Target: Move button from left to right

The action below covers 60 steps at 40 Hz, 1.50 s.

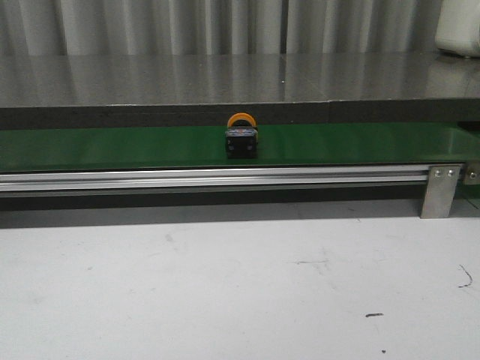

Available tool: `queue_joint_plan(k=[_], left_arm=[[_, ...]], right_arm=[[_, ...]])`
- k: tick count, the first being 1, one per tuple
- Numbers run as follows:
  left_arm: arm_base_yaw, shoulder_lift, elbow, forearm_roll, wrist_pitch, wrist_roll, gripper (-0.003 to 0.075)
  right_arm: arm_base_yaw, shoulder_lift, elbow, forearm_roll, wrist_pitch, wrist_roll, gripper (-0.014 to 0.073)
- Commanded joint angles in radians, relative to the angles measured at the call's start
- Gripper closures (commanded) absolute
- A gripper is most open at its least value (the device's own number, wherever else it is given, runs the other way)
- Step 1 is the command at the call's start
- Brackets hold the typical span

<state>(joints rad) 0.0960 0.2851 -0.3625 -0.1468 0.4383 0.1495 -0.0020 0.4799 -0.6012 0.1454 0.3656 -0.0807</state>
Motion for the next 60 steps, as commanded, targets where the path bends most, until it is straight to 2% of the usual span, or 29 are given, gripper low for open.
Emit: queue_joint_plan(k=[1,45,52,60], left_arm=[[-0.005,0.007,-0.028,-0.014,-0.077,-0.009,0.0741],[-0.005,0.007,-0.028,-0.014,-0.077,-0.009,0.0741],[-0.005,0.007,-0.028,-0.014,-0.077,-0.009,0.0741],[-0.005,0.007,-0.028,-0.014,-0.077,-0.009,0.0741]], right_arm=[[-0.003,0.011,-0.035,-0.004,-0.085,-0.008,-0.0069],[-0.003,0.018,-0.035,-0.004,-0.084,-0.008,-0.0069],[-0.003,0.121,-0.042,-0.004,-0.095,-0.008,-0.0069],[-0.003,0.368,-0.144,0.025,-0.027,-0.008,-0.0069]])
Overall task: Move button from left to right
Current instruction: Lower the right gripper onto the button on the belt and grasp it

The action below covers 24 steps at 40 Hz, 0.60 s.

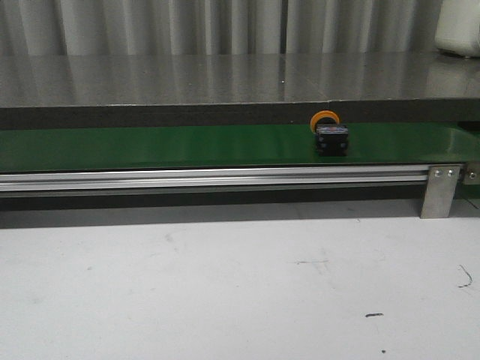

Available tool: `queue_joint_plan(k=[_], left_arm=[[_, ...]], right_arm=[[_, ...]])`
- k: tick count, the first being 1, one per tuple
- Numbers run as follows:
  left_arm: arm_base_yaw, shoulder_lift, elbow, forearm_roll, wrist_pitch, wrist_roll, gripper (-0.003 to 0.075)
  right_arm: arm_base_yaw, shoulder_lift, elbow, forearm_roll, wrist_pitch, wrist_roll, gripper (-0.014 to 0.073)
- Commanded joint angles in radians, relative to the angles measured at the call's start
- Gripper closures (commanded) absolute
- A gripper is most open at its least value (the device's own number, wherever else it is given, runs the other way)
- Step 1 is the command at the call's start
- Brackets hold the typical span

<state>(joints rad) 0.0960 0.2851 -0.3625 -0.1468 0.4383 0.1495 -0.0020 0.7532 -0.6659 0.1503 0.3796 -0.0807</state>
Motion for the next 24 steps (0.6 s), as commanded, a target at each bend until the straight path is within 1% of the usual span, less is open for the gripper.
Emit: queue_joint_plan(k=[1,7,11,16,24], left_arm=[[-0.005,0.007,-0.028,-0.014,-0.077,-0.009,0.0741],[-0.005,0.007,-0.028,-0.014,-0.077,-0.009,0.0741],[-0.005,0.007,-0.028,-0.014,-0.077,-0.009,0.0741],[-0.005,0.007,-0.028,-0.014,-0.077,-0.009,0.0741],[-0.005,0.007,-0.028,-0.014,-0.077,-0.009,0.0741]], right_arm=[[-0.003,0.125,-0.097,0.025,-0.023,-0.008,-0.0069],[-0.002,0.354,-0.249,0.049,0.088,-0.008,-0.0069],[0.002,0.473,-0.338,0.076,0.147,-0.008,-0.0069],[0.028,0.612,-0.45,0.086,0.175,-0.008,-0.0069],[0.101,0.791,-0.62,0.086,0.225,-0.008,-0.0069]])
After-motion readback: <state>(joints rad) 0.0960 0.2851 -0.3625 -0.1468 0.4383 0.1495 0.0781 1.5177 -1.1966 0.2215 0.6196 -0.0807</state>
